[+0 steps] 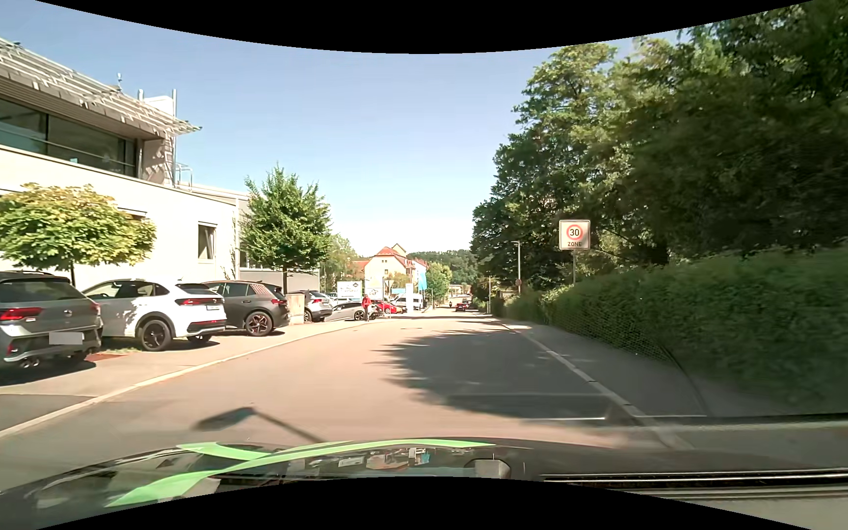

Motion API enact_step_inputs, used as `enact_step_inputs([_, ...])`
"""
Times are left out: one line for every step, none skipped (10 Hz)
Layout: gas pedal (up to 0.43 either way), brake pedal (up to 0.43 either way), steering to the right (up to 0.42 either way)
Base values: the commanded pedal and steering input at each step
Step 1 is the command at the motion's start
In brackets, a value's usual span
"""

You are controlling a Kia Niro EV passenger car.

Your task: Follow the waypoints while adhering to traffic rules and regulations

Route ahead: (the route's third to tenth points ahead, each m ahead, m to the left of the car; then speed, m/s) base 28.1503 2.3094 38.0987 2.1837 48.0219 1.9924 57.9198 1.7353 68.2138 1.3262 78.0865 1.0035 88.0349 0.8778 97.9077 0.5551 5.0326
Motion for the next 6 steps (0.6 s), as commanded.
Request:
enact_step_inputs([0.169, 0.0, 0.024])
enact_step_inputs([0.169, 0.0, 0.024])
enact_step_inputs([0.157, 0.0, 0.021])
enact_step_inputs([0.157, 0.0, 0.018])
enact_step_inputs([0.157, 0.0, 0.015])
enact_step_inputs([0.15, 0.0, 0.01])
